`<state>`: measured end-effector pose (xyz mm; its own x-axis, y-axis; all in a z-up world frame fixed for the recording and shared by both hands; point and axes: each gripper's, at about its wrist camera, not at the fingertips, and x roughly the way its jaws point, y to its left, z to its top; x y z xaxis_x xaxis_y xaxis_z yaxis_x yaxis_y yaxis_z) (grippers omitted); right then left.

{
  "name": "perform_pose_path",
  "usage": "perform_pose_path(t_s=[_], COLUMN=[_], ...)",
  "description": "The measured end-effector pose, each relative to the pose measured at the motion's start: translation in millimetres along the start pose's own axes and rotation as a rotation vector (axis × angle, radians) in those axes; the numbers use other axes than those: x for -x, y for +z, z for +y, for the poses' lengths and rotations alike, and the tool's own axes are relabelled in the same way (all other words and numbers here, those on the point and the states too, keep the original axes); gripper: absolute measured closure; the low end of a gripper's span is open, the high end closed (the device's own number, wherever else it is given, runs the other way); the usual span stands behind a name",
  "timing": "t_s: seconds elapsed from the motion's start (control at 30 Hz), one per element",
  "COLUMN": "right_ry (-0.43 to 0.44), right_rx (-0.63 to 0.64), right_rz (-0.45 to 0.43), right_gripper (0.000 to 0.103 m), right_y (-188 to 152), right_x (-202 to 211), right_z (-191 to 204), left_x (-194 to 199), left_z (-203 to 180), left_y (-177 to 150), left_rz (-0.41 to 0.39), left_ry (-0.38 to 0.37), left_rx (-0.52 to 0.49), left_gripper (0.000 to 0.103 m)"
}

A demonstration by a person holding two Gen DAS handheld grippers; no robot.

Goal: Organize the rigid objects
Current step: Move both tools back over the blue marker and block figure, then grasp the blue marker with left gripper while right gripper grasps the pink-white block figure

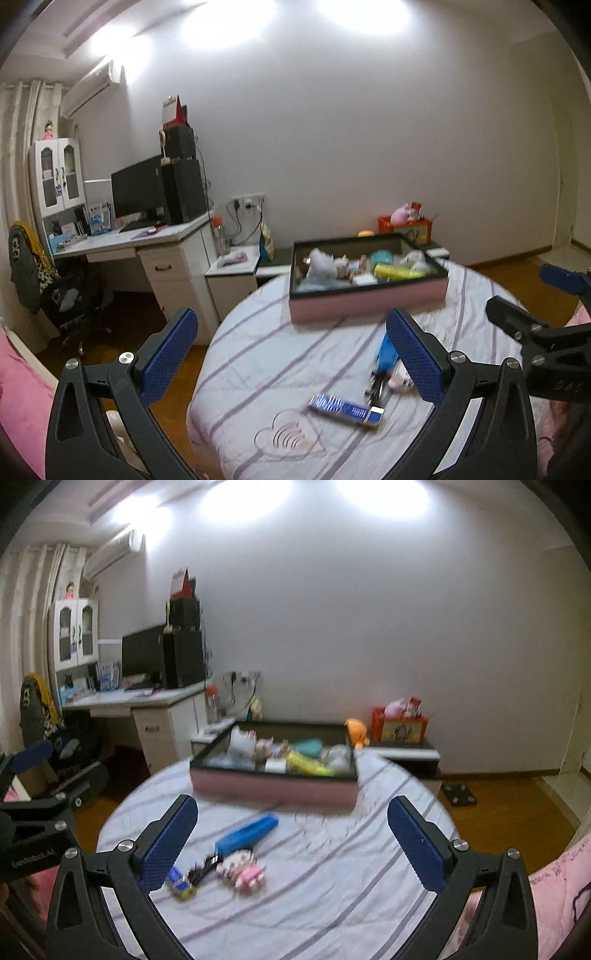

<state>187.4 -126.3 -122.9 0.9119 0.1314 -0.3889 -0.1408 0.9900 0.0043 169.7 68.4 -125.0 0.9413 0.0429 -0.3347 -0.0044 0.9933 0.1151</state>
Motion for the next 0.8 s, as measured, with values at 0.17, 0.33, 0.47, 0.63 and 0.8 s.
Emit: perform_pose_path(t_s=[0.17,0.33,0.47,0.63,0.8], right_ry=[0.005,0.015,0.044,0.095,0.164], right_rx=[0.021,0.051,0.077,0.095,0.090], right_rz=[0.094,0.259,0.352,0.423,0.439], right_gripper=[0.000,0.000,0.000,0.016,0.050], right_y=[-24,-49,-63,-67,-69], right_x=[-29,-77,-106,-124,-125], right_z=[10,17,24,28,20], left_x=[-17,-35,-48,-64,-83], left_z=[3,4,0,-10,-30], left_y=[-18,-32,-38,-40,-39], left_rz=[0.079,0.144,0.180,0.218,0.261], left_ry=[-0.013,-0.026,-0.038,-0.072,-0.137], left_rx=[0.012,0.013,0.009,-0.005,-0.016], left_gripper=[0.000,0.000,0.000,0.000,0.000])
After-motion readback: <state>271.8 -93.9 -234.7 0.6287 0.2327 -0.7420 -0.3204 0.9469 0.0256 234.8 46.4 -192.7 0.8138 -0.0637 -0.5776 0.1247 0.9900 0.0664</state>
